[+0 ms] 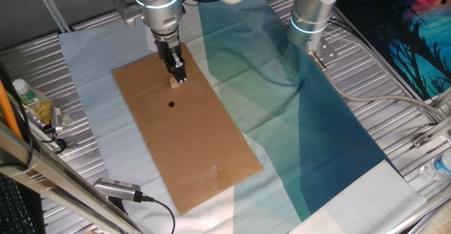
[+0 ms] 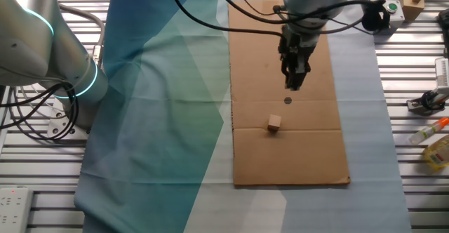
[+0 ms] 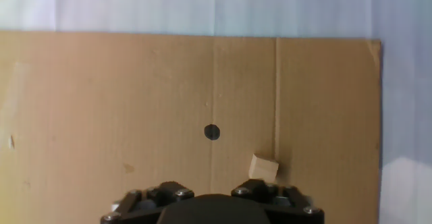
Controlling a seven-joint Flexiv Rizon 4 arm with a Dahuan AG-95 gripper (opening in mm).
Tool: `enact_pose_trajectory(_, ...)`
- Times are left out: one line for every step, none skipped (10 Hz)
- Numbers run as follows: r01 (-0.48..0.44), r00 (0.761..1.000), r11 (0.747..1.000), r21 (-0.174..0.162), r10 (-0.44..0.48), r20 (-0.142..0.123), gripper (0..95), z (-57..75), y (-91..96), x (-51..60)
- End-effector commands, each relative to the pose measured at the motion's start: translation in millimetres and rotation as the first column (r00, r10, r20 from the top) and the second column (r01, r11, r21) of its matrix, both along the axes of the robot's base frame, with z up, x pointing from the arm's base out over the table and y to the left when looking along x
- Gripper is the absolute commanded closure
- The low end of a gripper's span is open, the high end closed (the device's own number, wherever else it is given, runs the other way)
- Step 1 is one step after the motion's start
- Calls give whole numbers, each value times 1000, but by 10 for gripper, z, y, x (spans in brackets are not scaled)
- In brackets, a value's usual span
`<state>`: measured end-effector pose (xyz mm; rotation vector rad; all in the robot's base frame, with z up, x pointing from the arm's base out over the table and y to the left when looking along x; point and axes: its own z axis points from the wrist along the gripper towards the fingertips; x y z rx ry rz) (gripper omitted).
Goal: Grab the block and place it at the designated location
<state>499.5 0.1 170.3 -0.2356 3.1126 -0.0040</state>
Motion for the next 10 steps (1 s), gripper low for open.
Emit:
enact_pose_trajectory(-209,978,978,-10,209,28,950,-2,-1,5)
enact_pose_trajectory(-208,978,978,-10,208,27,950,-2,-1,5)
enact_pose_trajectory(-207,978,978,-11,207,28,950,-2,-1,5)
enact_pose_trajectory(-205,978,979,-11,205,27,950,-2,-1,5)
enact_pose_trajectory(-204,978,979,-12,205,27,950,-2,-1,5)
enact_pose_trajectory(-204,979,979,-13,205,26,950,-2,-1,5)
enact_pose_trajectory(-204,978,979,-14,205,25,950,-2,-1,5)
enact_pose_trajectory(-205,978,979,-14,206,25,950,-2,-1,5)
enact_pose_trajectory(-205,978,979,-15,206,22,950,-2,-1,5)
enact_pose_trajectory(-205,979,979,-15,205,20,950,-3,-1,5)
